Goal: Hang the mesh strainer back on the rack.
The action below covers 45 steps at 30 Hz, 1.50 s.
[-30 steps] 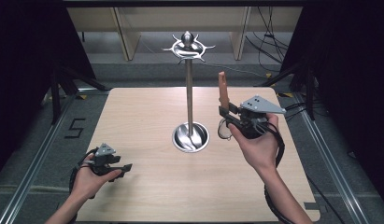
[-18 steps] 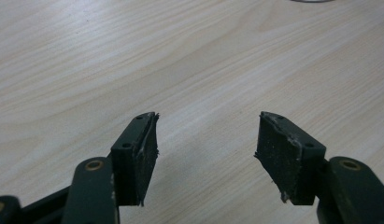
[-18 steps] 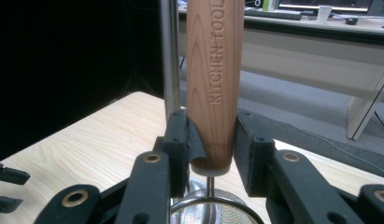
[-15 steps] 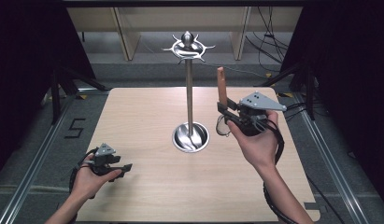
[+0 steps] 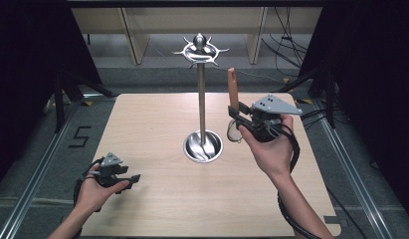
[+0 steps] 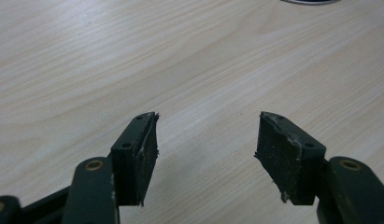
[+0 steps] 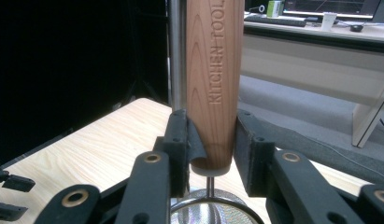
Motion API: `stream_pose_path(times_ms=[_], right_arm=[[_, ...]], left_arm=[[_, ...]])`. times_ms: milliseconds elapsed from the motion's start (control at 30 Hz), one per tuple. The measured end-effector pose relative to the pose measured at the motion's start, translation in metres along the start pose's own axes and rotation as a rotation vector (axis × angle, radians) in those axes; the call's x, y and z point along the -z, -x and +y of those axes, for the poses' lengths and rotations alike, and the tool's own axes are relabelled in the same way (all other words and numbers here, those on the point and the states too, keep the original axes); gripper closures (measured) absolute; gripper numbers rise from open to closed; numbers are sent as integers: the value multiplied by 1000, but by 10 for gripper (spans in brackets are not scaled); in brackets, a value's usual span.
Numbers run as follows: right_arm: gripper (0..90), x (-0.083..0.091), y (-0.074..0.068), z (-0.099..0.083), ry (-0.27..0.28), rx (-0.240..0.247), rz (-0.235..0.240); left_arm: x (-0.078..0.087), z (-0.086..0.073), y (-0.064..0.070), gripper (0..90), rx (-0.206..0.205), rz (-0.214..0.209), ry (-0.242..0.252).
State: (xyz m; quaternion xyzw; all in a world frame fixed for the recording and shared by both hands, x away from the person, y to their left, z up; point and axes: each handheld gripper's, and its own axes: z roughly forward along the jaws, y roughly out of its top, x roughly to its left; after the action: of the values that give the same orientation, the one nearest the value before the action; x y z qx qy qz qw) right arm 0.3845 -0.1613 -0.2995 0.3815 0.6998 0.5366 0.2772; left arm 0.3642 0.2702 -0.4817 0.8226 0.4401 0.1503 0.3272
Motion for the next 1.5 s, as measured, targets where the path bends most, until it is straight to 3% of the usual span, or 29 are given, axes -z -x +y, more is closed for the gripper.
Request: stream_pose_path(times_ms=[133,233,300,333,467,967,1033,1100,1167,1233,1300,1400,1500], right_arm=[[692,0,2,2,17,43,-2],[692,0,1,3,17,19,-1],[692,0,2,5,25,38,2],[691,0,0,6,9,6,10],[692,-1,0,8,27,40,12],[692,-3,-4,12,15,18,32],[692,-4,-3,12,31,33,28],[692,-3,-4,13,25,12,35],[692,-4,-3,14,29,40,37],[691,-4,-5,14,10,16,38],[691,-6,-4,15,22,31,42],[692,-6,-5,16,14,16,47],[691,-9,-5,18,24,48,48]], left_arm=[[0,0,0,374,1,2,0],[0,0,0,373,-5,1,-1],[0,0,0,373,-4,1,-1],[0,0,0,373,0,1,-1],[0,0,0,374,-6,3,0],[0,0,0,374,6,-2,4],[1,0,0,374,-8,2,5],[1,0,-1,373,-13,3,1],[0,0,0,374,5,-2,4],[0,0,0,374,4,-2,5],[0,0,0,374,2,-3,3],[0,0,0,374,1,-1,2],[1,0,-1,374,-1,-3,-5]])
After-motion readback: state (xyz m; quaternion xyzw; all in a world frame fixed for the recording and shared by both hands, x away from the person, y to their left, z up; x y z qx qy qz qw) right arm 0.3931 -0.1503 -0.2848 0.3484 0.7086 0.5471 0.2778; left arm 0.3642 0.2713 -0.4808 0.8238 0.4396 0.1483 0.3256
